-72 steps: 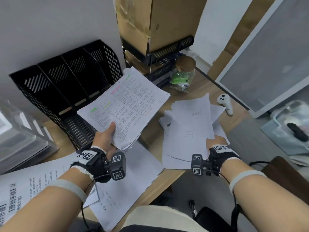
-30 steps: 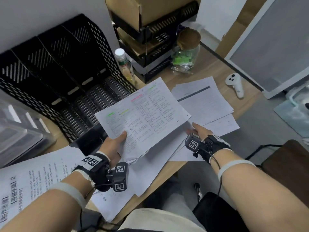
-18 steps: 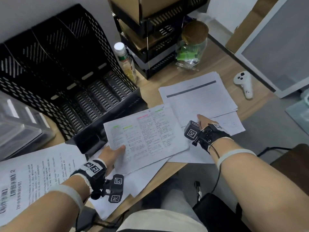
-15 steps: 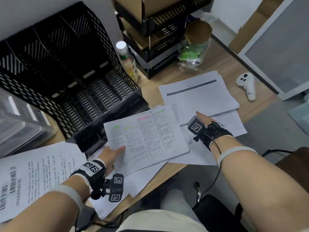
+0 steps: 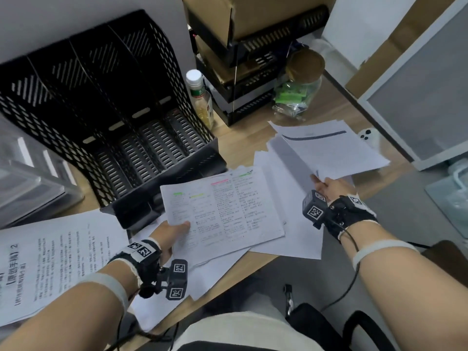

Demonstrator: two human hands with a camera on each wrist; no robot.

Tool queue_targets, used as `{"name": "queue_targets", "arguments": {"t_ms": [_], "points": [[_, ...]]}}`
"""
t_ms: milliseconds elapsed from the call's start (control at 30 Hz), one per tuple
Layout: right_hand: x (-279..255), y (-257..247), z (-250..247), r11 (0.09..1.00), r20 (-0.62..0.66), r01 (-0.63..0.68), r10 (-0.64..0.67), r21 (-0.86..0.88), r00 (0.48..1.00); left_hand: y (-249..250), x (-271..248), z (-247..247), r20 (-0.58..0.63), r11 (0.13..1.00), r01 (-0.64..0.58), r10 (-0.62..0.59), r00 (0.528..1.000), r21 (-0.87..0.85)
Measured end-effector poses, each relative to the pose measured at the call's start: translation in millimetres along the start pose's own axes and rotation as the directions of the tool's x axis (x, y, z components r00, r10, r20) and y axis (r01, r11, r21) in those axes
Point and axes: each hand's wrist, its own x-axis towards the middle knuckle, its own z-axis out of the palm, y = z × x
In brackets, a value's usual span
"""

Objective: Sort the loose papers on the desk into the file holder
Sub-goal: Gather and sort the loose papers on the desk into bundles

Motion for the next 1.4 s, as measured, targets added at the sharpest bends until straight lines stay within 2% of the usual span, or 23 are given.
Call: {"name": "queue_targets", "arguments": {"t_ms": [100, 167, 267, 400, 500, 533, 600, 633, 667, 700, 733, 767, 833, 933, 1000, 1033, 1067, 1100, 1167, 1233, 1300, 1333, 1400], "points": [[-40, 10, 1, 0.980, 0.143, -0.040, 0.068, -0.194, 0.987, 5, -6, 7, 0.059, 0.999, -0.003, 0.006, 0.998, -0.051], [-60, 36, 2, 0.926, 0.214, -0.050, 0.140, -0.375, 0.967, 10, -14, 13, 0.109, 0.995, -0.018, 0.028, 0.994, -0.098], [-78, 86, 12, 0.891, 0.272, -0.121, 0.259, -0.438, 0.927, 14, -17, 19, 0.145, 0.989, -0.038, 0.059, 0.988, -0.140], [-91, 134, 27, 0.836, 0.364, -0.170, 0.399, -0.522, 0.841, 12, -12, 21, 0.107, 0.997, -0.068, 0.064, 0.992, 0.028], [-105, 143, 34, 0.812, 0.417, -0.199, 0.472, -0.549, 0.777, 4, -3, 20, 0.047, 0.986, -0.121, 0.116, 0.992, 0.115], [-107, 142, 34, 0.781, 0.411, -0.169, 0.484, -0.602, 0.773, 3, -2, 20, 0.014, 0.983, -0.125, 0.124, 0.992, 0.137], [-103, 137, 28, 0.704, 0.359, -0.084, 0.457, -0.706, 0.813, 2, -3, 19, -0.025, 0.982, -0.122, 0.127, 0.992, 0.146], [-96, 132, 20, 0.700, 0.315, -0.041, 0.372, -0.712, 0.873, 2, -2, 18, -0.027, 0.983, -0.120, 0.125, 0.992, 0.140], [-84, 126, 8, 0.700, 0.231, 0.003, 0.232, -0.714, 0.945, 4, -4, 17, -0.033, 0.983, -0.120, 0.125, 0.992, 0.138], [-73, 119, -7, 0.668, 0.124, 0.051, 0.063, -0.743, 0.990, 4, -4, 16, -0.041, 0.982, -0.120, 0.128, 0.991, 0.144], [-66, 110, -22, 0.609, 0.009, 0.056, -0.080, -0.791, 0.997, 4, -2, 14, -0.054, 0.982, -0.119, 0.129, 0.990, 0.149], [-55, 105, -40, 0.577, -0.107, 0.002, -0.155, -0.817, 0.982, 2, 1, 13, -0.061, 0.980, -0.119, 0.130, 0.990, 0.159], [-45, 98, -62, 0.542, -0.230, -0.151, -0.081, -0.827, 0.970, -1, 9, 8, -0.063, 0.976, -0.129, 0.142, 0.988, 0.178], [-46, 92, -69, 0.516, -0.123, -0.177, 0.137, -0.838, 0.983, -4, 16, 3, -0.070, 0.969, -0.102, 0.121, 0.990, 0.225], [-47, 90, -69, 0.632, -0.056, -0.089, 0.073, -0.770, 0.996, -8, 27, -4, -0.083, 0.960, -0.070, 0.096, 0.992, 0.272], [-48, 88, -67, 0.701, -0.020, 0.004, -0.027, -0.713, 0.999, -11, 38, -10, -0.078, 0.957, -0.059, 0.084, 0.993, 0.283], [-51, 82, -63, 0.719, 0.009, 0.123, -0.160, -0.684, 0.987, -12, 44, -14, -0.084, 0.950, -0.046, 0.075, 0.994, 0.308], [-55, 74, -58, 0.697, 0.039, 0.249, -0.302, -0.672, 0.952, -6, 32, -11, -0.076, 0.942, -0.031, 0.059, 0.995, 0.335], [-70, 50, -41, 0.571, 0.081, 0.432, -0.536, -0.698, 0.840, -2, 26, -9, -0.082, 0.936, -0.044, 0.077, 0.994, 0.349], [-96, 29, -20, 0.436, 0.157, 0.556, -0.670, -0.708, 0.726, 7, 4, -1, -0.084, 0.920, -0.039, 0.078, 0.993, 0.390], [-119, 25, 2, 0.343, 0.354, 0.678, -0.653, -0.650, 0.669, 6, 0, 1, -0.089, 0.928, -0.038, 0.076, 0.993, 0.370], [-128, 31, 12, 0.326, 0.464, 0.714, -0.581, -0.620, 0.669, 6, -3, 3, -0.079, 0.932, -0.052, 0.085, 0.993, 0.360], [-134, 55, 30, 0.256, 0.643, 0.724, -0.337, -0.640, 0.687, 4, -6, 4, -0.079, 0.939, -0.068, 0.100, 0.992, 0.336]]}}
